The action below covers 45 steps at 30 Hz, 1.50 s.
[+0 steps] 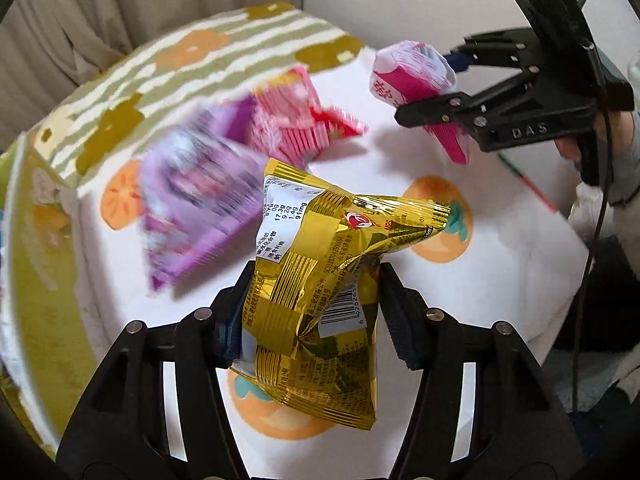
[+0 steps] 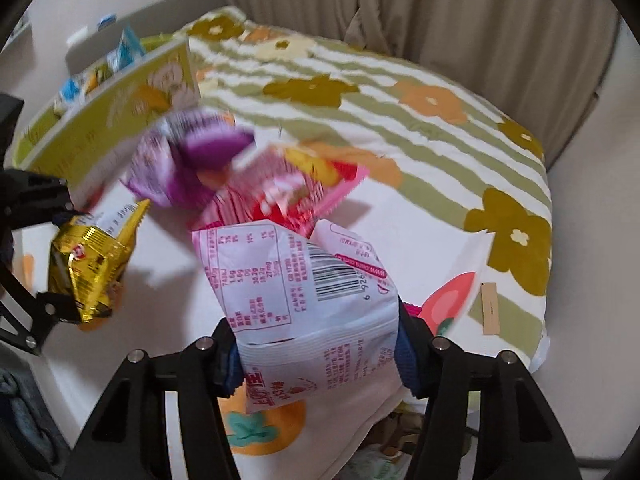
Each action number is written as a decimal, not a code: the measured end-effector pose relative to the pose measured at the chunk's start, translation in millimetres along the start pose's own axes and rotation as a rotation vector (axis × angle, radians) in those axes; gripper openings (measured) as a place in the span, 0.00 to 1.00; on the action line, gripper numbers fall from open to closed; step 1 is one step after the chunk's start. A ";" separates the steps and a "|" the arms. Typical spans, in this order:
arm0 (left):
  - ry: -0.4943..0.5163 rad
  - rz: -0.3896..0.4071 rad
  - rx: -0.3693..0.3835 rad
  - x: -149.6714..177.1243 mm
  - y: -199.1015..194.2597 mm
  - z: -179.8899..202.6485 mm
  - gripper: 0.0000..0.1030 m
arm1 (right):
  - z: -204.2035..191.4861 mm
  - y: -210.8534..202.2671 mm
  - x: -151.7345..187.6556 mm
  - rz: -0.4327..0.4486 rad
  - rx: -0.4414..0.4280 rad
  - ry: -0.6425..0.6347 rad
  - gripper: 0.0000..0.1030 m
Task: Organize snacks
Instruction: 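Carry the gold and pink-white packets over the box with both tools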
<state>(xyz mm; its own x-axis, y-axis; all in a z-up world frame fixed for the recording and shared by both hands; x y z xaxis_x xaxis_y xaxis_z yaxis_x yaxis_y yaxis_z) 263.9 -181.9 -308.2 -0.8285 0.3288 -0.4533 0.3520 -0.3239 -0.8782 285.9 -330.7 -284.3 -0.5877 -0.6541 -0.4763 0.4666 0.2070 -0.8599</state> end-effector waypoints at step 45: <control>-0.277 0.274 -0.153 66.9 -205.0 -308.6 0.99 | -280.2 -43.9 -254.5 0.151 -0.118 0.138 0.54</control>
<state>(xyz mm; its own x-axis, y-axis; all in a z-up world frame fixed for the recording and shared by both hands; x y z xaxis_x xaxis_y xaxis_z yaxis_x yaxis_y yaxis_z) 270.7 180.2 -205.6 -0.7737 -0.0090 -0.6335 0.6190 -0.2234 -0.7529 229.7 30.5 -176.8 -0.6059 -0.5049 -0.6148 0.4801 0.3841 -0.7886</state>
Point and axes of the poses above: each gripper's, at about its wrist camera, not at the fingertips, and y roughly the way its jaws point, z to its right, x to its underside, the point moved 8 cm from there along y, roughly the way its jaws point, and after that the axes turned 13 degrees about -y, right-handed, at the moved point
